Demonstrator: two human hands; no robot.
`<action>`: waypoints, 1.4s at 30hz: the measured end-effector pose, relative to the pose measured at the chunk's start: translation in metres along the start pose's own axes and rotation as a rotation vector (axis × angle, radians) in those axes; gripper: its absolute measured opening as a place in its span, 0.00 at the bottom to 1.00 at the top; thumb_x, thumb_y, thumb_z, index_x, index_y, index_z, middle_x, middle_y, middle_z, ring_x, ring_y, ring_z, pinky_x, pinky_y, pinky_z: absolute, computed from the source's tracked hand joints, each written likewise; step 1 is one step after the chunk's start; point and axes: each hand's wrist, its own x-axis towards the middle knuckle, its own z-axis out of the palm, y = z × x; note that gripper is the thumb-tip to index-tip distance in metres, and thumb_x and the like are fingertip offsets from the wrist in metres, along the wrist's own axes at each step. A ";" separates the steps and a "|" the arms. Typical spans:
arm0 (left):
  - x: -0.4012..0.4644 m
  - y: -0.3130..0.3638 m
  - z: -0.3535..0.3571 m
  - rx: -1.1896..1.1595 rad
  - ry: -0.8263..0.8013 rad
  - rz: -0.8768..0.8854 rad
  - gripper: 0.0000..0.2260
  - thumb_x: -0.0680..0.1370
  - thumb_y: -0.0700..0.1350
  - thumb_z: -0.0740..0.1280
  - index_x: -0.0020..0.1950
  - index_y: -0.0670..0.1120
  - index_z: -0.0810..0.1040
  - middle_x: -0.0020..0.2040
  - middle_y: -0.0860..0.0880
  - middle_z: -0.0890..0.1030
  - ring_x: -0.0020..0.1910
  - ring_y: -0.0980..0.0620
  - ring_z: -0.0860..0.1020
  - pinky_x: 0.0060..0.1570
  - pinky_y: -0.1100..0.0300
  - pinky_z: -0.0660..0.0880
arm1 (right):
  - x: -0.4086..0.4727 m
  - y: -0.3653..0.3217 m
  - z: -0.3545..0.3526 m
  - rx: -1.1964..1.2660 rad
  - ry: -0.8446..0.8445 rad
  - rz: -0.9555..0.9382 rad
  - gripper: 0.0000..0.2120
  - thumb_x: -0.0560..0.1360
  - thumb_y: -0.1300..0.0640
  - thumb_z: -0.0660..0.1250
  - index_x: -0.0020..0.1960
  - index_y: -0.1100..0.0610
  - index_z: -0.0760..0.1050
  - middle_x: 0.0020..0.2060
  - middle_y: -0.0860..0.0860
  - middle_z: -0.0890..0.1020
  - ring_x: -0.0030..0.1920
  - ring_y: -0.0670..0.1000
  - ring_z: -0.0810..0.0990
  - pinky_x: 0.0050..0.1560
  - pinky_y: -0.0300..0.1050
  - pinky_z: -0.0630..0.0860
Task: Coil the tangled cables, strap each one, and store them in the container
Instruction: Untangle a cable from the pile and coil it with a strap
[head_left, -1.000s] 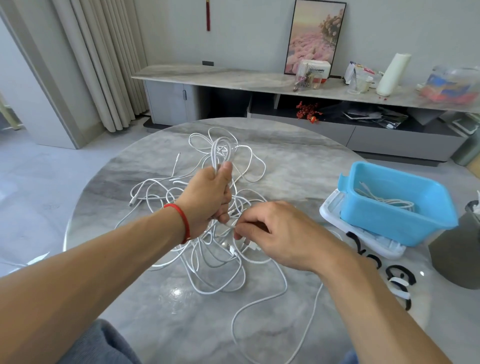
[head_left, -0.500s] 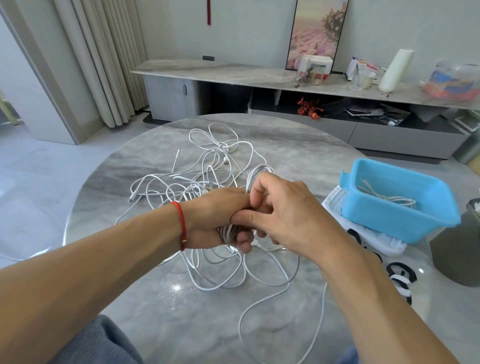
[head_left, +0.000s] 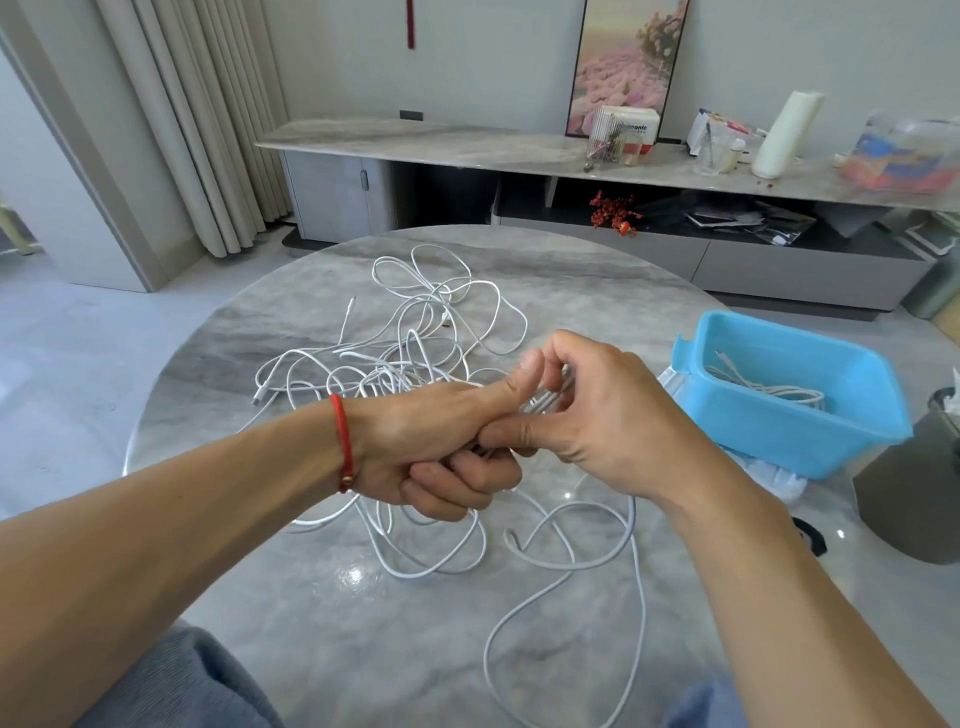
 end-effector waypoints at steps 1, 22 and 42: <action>0.001 0.001 -0.002 0.041 -0.021 0.003 0.25 0.79 0.69 0.50 0.36 0.49 0.59 0.25 0.51 0.57 0.18 0.57 0.55 0.20 0.69 0.54 | -0.001 0.002 -0.001 0.046 -0.028 -0.014 0.31 0.54 0.34 0.83 0.42 0.49 0.69 0.27 0.40 0.79 0.25 0.41 0.72 0.28 0.37 0.68; 0.004 -0.010 -0.041 1.159 0.532 -0.129 0.23 0.77 0.68 0.61 0.44 0.47 0.70 0.38 0.44 0.82 0.27 0.47 0.80 0.32 0.53 0.80 | -0.002 0.018 -0.015 -0.050 -0.014 0.038 0.08 0.74 0.52 0.78 0.38 0.51 0.82 0.26 0.47 0.81 0.23 0.45 0.78 0.23 0.37 0.72; 0.002 -0.010 -0.024 0.987 0.528 0.142 0.24 0.75 0.68 0.56 0.39 0.47 0.68 0.30 0.55 0.70 0.21 0.60 0.70 0.24 0.70 0.66 | 0.007 0.025 0.003 0.366 0.188 0.194 0.04 0.80 0.64 0.70 0.47 0.57 0.79 0.36 0.54 0.85 0.32 0.57 0.87 0.41 0.53 0.84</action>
